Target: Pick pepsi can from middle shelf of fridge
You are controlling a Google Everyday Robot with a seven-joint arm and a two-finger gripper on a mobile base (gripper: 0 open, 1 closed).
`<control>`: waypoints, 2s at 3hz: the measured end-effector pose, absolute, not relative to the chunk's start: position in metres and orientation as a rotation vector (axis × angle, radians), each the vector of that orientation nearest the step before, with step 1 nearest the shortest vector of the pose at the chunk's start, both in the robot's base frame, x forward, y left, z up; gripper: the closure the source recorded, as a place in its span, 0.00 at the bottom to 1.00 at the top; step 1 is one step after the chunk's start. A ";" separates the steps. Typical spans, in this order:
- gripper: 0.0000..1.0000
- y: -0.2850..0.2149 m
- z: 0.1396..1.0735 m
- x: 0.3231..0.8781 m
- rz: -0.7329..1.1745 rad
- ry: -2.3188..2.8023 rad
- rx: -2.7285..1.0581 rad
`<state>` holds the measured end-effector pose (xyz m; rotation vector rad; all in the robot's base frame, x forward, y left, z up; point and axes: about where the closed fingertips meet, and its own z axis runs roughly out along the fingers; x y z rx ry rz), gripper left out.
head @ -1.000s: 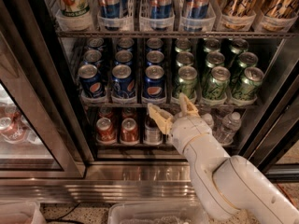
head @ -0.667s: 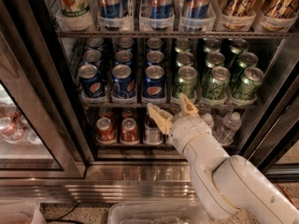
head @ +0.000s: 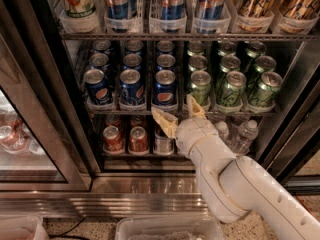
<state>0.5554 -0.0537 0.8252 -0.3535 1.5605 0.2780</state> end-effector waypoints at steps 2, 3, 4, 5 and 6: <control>0.26 -0.042 0.832 0.578 0.279 1.543 -0.363; 0.26 -0.037 0.832 0.591 0.281 1.546 -0.365; 0.27 -0.033 0.828 0.601 0.281 1.557 -0.371; 0.27 -0.029 0.825 0.611 0.281 1.564 -0.377; 0.26 -0.027 0.828 0.632 0.269 1.558 -0.360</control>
Offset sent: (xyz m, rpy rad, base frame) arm 0.0389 0.0158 0.0110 -0.0038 -0.0258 0.0075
